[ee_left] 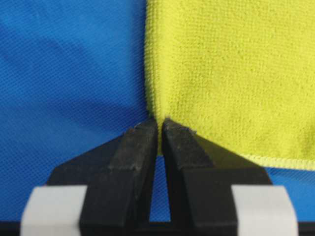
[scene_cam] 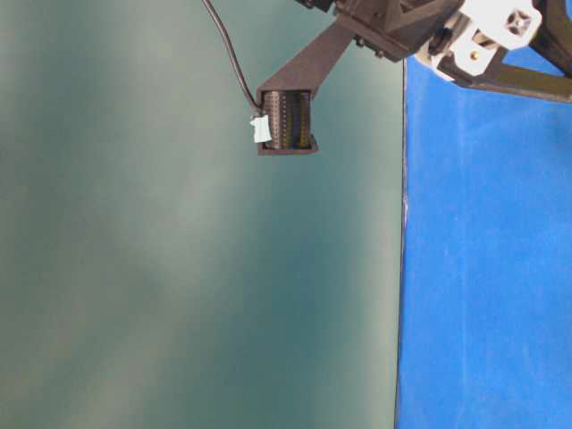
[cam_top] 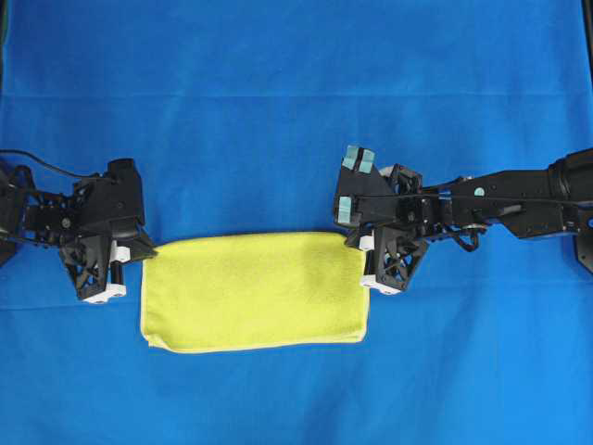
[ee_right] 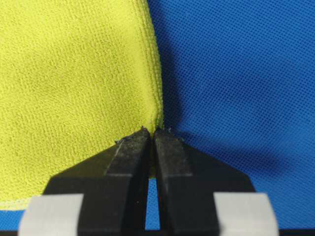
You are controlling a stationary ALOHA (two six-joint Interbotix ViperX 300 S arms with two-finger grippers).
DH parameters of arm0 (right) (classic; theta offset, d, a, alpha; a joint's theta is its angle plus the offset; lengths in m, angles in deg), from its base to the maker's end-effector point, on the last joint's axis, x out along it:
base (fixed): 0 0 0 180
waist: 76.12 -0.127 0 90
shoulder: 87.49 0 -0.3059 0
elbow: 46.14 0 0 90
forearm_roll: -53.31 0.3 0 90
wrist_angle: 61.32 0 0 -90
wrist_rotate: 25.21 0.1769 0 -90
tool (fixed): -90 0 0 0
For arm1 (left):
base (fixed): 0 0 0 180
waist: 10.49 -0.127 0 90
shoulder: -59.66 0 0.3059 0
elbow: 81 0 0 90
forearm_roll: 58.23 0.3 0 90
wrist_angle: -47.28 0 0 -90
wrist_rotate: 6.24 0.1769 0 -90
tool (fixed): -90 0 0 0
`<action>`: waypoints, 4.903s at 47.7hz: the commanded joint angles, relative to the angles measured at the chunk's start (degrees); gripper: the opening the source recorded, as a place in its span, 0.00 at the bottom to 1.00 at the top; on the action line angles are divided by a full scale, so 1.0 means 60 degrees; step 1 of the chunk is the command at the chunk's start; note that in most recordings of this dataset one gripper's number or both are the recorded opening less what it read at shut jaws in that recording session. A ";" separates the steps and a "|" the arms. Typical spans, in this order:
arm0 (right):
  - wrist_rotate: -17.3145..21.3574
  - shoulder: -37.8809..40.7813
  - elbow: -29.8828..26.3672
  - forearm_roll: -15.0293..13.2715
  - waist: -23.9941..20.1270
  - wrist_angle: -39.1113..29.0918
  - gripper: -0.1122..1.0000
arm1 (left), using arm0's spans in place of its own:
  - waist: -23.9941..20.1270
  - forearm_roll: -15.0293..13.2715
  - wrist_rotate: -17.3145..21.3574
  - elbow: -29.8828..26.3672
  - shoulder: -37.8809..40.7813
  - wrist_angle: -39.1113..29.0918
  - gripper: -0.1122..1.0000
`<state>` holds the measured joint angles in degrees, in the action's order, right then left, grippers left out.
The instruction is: Fold the yellow towel.
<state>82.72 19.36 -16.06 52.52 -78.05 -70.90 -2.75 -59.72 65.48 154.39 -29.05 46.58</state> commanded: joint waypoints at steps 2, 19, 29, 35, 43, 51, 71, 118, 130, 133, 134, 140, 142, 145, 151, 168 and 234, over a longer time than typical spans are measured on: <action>0.0000 -0.0249 -0.0044 0.0000 -0.0044 -0.0029 0.12 | 0.0132 0.0000 0.0015 -0.0015 -0.0044 -0.0264 0.13; 0.0044 -0.1523 -0.0190 0.0015 -0.0044 -0.0688 0.12 | 0.0132 0.0000 0.0029 -0.0894 -0.1509 -0.1831 0.13; 0.0044 -0.2959 -0.0396 -0.0029 -0.0044 -0.1465 0.12 | 0.0117 0.0000 0.0029 -0.1597 -0.3267 -0.3384 0.13; 0.0044 -0.3750 -0.0439 -0.0073 -0.0146 -0.1582 0.12 | 0.0132 0.0000 0.0000 -0.1787 -0.4058 -0.3501 0.13; 0.0044 -0.4277 -0.0308 -0.0220 -0.0234 -0.1377 0.12 | 0.0132 0.0029 0.0015 -0.1802 -0.4497 -0.3442 0.13; 0.0044 -0.4321 -0.0249 -0.0278 -0.0234 -0.1187 0.12 | 0.0132 0.0029 0.0015 -0.1787 -0.4497 -0.3325 0.13; 0.0044 -0.4321 0.0278 -0.0381 0.1509 -0.1157 0.12 | 0.0630 0.0029 0.0337 -0.2197 -0.3516 -0.1509 0.13; -0.0117 -0.2812 -0.1406 -0.2681 0.4277 0.0381 0.12 | 0.1377 0.0029 0.3545 -0.7632 0.2373 0.0029 0.13; -0.0088 -0.3691 -0.0483 -0.2666 0.4629 0.0337 0.12 | 0.1230 0.0029 0.3574 -0.8291 0.3032 0.0571 0.13; -0.0073 -0.4072 -0.0132 -0.2681 0.4731 0.0308 0.12 | 0.1157 0.0029 0.3574 -0.8569 0.3340 0.0776 0.13; -0.0073 -0.4233 -0.0015 -0.2681 0.4761 0.0278 0.12 | 0.1128 0.0029 0.3574 -0.8687 0.3442 0.0835 0.13; -0.0059 -0.5171 0.0732 -0.2681 0.4951 -0.0117 0.12 | 0.1025 0.0029 0.3589 -0.9580 0.4131 0.1025 0.13; -0.0059 -0.5435 0.0952 -0.2681 0.4980 -0.0293 0.12 | 0.0996 0.0029 0.3589 -0.9888 0.4351 0.1040 0.13; -0.0073 -0.5801 0.1187 -0.2681 0.5024 -0.0571 0.12 | 0.0967 0.0029 0.3604 -1.0371 0.4761 0.1025 0.13; -0.0073 -0.6108 0.1479 -0.2681 0.5024 -0.1055 0.12 | 0.0908 0.0029 0.3589 -1.0986 0.5361 0.1040 0.13; -0.0059 -0.4277 0.1069 -0.2637 0.4951 -0.0601 0.12 | 0.0894 -0.0029 0.3354 -1.0063 0.5537 0.1904 0.13; -0.0029 -0.0747 -0.1333 -0.2651 0.3926 0.0542 0.66 | 0.0908 -0.0044 0.2139 -0.5083 0.3325 0.2959 0.65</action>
<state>82.64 15.93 -23.62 36.78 -54.41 -68.00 3.14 -60.16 78.14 124.16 -6.11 65.39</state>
